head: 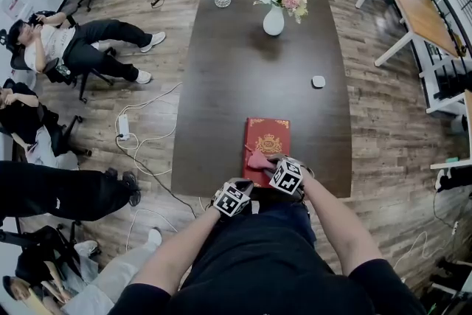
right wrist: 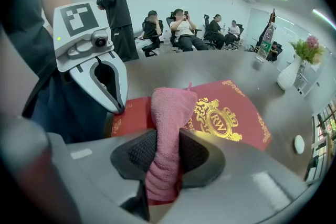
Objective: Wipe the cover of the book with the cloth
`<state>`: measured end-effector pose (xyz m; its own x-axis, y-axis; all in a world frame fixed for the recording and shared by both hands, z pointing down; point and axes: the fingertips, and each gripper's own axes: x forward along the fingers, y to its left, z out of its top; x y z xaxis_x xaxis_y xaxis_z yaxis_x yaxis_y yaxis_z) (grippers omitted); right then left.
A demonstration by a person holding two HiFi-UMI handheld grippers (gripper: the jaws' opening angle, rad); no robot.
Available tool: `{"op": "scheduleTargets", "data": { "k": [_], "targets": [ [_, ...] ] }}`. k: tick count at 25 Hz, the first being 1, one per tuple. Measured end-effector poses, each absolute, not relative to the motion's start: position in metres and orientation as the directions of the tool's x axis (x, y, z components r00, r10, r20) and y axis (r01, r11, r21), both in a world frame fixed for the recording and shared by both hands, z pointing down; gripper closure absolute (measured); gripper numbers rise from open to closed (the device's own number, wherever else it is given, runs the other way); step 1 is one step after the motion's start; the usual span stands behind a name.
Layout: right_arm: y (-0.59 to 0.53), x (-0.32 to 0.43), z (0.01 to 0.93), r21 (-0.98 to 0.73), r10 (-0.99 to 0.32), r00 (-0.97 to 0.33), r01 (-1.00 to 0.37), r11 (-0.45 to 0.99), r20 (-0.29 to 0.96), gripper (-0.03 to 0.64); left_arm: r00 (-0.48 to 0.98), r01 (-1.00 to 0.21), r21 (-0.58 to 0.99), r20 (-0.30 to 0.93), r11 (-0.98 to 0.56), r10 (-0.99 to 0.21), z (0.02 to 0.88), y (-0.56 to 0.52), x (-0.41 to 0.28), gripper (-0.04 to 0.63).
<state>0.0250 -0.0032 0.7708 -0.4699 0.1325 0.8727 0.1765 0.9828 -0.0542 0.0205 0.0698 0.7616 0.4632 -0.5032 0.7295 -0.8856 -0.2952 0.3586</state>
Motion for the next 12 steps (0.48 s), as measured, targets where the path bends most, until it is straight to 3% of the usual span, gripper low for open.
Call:
{"op": "scheduleTargets", "data": {
  "k": [12],
  "targets": [
    [-0.008,0.04,0.769,-0.054,0.117,-0.473,0.144,0.988,0.873,0.495,0.464,-0.886,0.367,0.725,-0.284,-0.51,0.759,0.071,0.023,0.6]
  ]
}}
